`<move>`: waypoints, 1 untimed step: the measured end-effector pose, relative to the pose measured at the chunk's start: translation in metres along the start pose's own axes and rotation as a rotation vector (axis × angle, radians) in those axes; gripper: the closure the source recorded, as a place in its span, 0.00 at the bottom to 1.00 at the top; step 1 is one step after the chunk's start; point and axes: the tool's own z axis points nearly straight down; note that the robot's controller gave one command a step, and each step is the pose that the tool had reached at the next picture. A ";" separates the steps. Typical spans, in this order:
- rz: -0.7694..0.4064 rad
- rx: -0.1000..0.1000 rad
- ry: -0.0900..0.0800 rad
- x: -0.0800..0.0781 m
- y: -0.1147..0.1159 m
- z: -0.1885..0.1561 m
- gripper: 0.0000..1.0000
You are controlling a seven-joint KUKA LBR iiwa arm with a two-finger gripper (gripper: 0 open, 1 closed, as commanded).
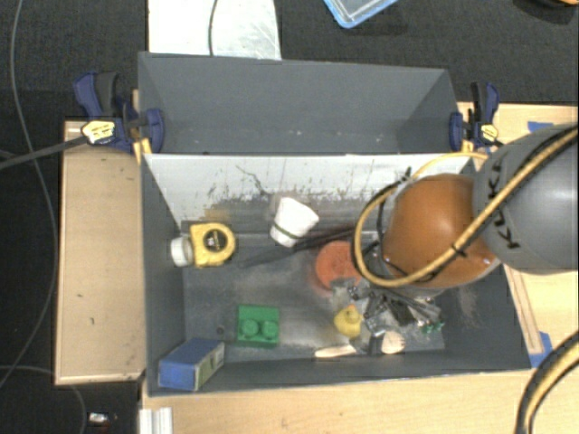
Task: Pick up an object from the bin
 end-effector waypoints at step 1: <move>0.003 0.001 -0.003 -0.001 0.000 -0.046 1.00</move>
Offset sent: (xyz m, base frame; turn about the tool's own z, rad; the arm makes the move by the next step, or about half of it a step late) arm 0.0015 -0.0001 0.0756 0.0016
